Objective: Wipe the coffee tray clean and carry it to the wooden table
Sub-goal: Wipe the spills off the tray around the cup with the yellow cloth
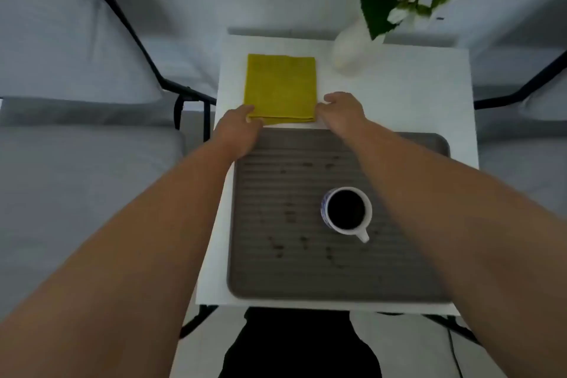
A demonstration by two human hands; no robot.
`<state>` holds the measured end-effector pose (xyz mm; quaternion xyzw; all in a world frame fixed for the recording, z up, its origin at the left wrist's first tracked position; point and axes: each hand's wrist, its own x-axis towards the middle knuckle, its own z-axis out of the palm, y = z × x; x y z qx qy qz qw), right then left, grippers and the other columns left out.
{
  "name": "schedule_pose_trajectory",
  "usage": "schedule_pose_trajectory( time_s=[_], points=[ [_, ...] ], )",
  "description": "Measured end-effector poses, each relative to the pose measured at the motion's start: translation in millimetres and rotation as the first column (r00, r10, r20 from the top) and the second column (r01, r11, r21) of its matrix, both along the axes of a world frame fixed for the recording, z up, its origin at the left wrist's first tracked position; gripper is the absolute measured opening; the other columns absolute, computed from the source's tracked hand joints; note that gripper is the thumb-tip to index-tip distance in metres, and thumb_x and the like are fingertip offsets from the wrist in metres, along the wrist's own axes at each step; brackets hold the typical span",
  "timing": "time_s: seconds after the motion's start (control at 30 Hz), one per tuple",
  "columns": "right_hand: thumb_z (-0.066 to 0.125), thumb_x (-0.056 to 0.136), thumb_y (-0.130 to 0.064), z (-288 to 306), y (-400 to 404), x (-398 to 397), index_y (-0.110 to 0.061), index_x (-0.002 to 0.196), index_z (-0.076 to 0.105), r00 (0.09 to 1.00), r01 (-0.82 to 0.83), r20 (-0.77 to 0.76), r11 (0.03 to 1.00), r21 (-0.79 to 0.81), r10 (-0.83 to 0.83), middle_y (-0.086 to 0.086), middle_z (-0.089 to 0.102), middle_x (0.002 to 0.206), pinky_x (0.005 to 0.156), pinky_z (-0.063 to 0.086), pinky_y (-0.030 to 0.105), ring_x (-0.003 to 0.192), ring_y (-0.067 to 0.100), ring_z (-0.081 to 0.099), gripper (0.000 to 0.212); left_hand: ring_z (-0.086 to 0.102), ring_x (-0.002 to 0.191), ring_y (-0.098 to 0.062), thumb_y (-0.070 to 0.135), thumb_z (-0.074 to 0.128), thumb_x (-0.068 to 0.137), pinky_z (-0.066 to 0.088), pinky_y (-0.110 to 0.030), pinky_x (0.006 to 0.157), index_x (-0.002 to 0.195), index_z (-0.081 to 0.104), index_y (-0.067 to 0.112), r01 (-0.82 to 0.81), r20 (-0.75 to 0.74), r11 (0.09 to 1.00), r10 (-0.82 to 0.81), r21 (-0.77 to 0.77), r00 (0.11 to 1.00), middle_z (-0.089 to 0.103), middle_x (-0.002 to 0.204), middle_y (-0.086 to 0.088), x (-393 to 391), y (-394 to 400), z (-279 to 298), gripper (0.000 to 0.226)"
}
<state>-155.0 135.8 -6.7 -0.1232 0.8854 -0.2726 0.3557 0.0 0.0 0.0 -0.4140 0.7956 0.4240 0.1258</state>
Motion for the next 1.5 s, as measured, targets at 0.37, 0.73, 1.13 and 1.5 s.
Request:
schedule_pose_trajectory(
  time_s=[0.37, 0.73, 1.13, 1.5],
  points=[
    [0.068, 0.078, -0.026, -30.6, -43.8, -6.7, -0.004, 0.069, 0.066, 0.977, 0.209, -0.027, 0.972, -0.105, -0.212, 0.008, 0.061, 0.068, 0.050, 0.038, 0.028, 0.063, 0.022, 0.057, 0.023, 0.058, 0.109, -0.024, 0.030, 0.065, 0.087, 0.046, -0.029, 0.079, 0.135, 0.043, 0.012, -0.519, -0.170, 0.835, 0.547, 0.184, 0.820, 0.056, 0.127, -0.009, -58.0, -10.1, -33.6, 0.056],
    [0.069, 0.072, -0.001, 22.8, -14.9, -11.6, -0.021, 0.110, 0.049, 0.746, 0.648, 0.515, 0.637, -0.417, -0.421, 0.016, 0.057, 0.115, 0.090, 0.052, 0.047, 0.104, 0.033, 0.059, 0.047, 0.062, 0.104, -0.028, 0.016, 0.065, 0.086, 0.050, -0.050, 0.096, 0.089, 0.056, 0.028, -0.381, -0.267, 0.815, 0.522, 0.437, 0.810, 0.064, 0.107, -0.006, -52.0, -2.6, 12.5, 0.015],
    [0.066, 0.083, -0.004, 95.8, 138.9, -2.1, -0.031, 0.130, 0.047, 0.583, 0.790, 0.722, 0.469, -0.396, -0.373, 0.009, 0.058, 0.118, 0.066, 0.057, 0.031, 0.097, 0.025, 0.064, 0.057, 0.062, 0.095, -0.017, -0.003, 0.065, 0.085, 0.058, -0.031, 0.069, 0.137, 0.030, 0.020, -0.101, -0.323, 0.770, 0.378, 0.630, 0.868, 0.058, 0.107, 0.001, -52.6, 116.7, 98.7, 0.067],
    [0.075, 0.078, -0.017, 98.2, 252.9, 15.3, -0.023, 0.130, 0.056, 0.999, 0.035, -0.002, 0.986, -0.163, -0.036, 0.003, 0.057, 0.118, 0.096, 0.048, 0.037, 0.105, 0.017, 0.055, 0.055, 0.065, 0.100, -0.012, 0.014, 0.077, 0.076, 0.056, -0.035, 0.088, 0.122, 0.062, 0.035, 0.068, -0.302, 0.972, 0.004, 0.226, 0.953, 0.068, 0.110, 0.003, -26.3, 192.1, 91.9, 0.053]
  ],
)
